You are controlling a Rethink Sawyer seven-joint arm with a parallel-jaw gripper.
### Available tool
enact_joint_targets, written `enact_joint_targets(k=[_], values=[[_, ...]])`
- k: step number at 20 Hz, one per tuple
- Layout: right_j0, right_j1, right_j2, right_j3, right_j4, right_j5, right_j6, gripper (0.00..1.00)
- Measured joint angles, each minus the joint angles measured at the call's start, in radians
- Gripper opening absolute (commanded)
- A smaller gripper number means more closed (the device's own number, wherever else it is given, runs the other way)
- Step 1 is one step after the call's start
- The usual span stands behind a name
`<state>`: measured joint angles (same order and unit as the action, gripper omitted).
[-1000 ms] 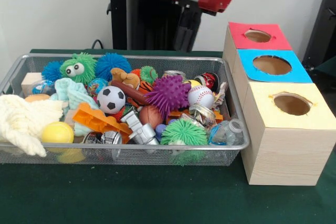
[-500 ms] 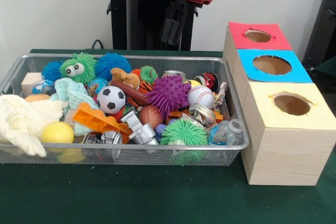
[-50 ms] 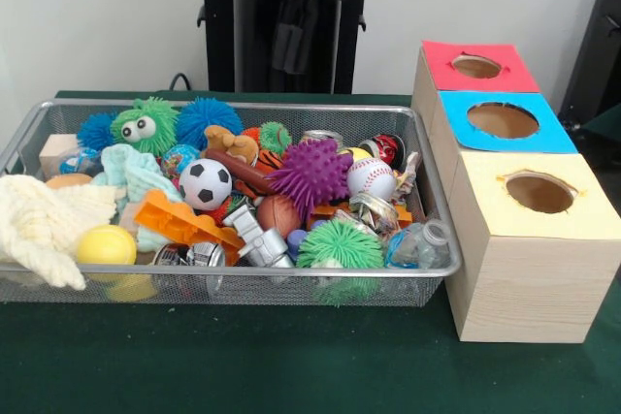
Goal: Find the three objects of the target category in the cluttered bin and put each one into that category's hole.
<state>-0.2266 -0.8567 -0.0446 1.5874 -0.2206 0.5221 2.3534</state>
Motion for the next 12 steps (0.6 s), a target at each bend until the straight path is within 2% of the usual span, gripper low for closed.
enact_joint_targets(k=[6,12], values=[[-0.073,-0.007,0.044,0.015,-0.043,0.0,-0.004,0.0],[-0.105,-0.009,0.069,0.023,-0.095,0.0,-0.004,0.0]])
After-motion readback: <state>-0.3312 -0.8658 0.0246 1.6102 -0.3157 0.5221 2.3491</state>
